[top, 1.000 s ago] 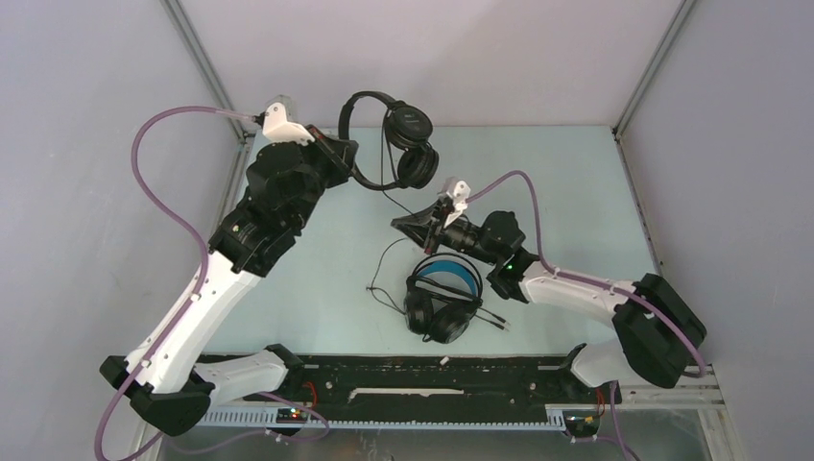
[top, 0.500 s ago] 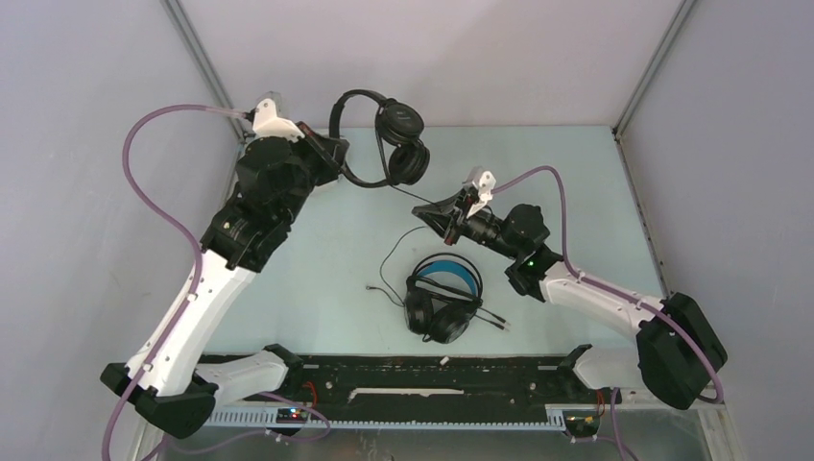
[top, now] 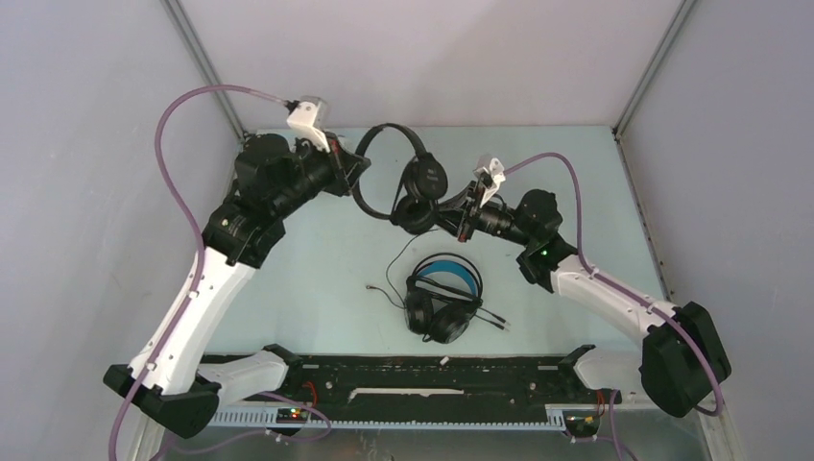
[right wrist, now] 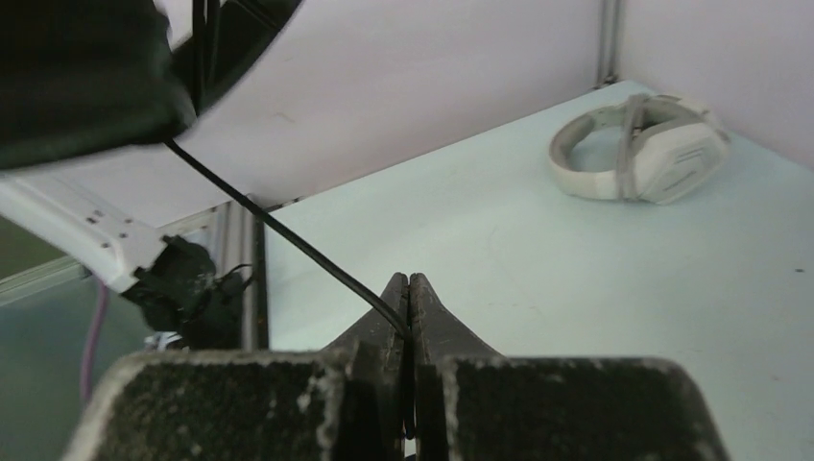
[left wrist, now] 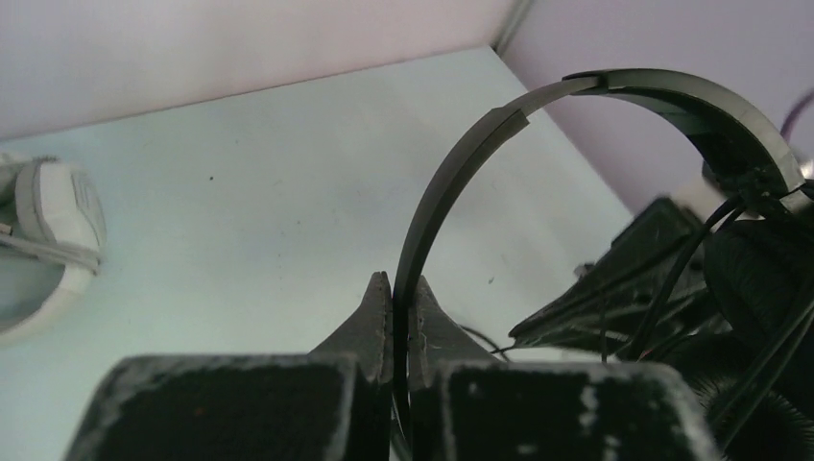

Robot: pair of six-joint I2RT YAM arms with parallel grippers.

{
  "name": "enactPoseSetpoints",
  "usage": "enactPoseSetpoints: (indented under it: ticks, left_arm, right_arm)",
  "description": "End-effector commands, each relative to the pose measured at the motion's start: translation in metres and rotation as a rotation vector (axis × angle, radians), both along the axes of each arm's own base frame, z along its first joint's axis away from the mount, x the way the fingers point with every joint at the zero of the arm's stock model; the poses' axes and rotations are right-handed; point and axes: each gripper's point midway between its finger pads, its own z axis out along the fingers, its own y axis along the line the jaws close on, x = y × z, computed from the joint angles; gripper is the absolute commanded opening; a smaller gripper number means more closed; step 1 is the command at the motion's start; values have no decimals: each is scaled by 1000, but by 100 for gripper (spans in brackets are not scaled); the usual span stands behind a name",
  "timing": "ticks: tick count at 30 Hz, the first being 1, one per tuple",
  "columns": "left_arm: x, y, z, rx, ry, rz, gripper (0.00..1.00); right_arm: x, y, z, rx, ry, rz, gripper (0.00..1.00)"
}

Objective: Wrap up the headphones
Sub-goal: Wrap the headphones cable around the headphones.

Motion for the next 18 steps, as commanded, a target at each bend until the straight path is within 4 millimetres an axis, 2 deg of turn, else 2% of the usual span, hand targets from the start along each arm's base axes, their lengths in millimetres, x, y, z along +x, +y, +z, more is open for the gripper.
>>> enactPoseSetpoints:
  ticks: [1,8,12,14,18]
  left_arm:
    - [-26,-16,2,188,-160,-273,0]
    - [-43,-18,-43,437,-266,-488,0]
    - [-49,-21,-61,527,-322,-600,0]
    - [-52,-22,-69,573,-344,-655,0]
    - [-52,-23,-70,610,-344,-702,0]
  right_arm:
    - [-13,-8,12,-35,118,89,0]
    - [-56,-21,0,-102,366,283,0]
    - [-76,-29,-3,-129,478,354,0]
    - [-82,-32,2,-135,499,384,0]
    - [-85,-34,14,-118,517,398,0]
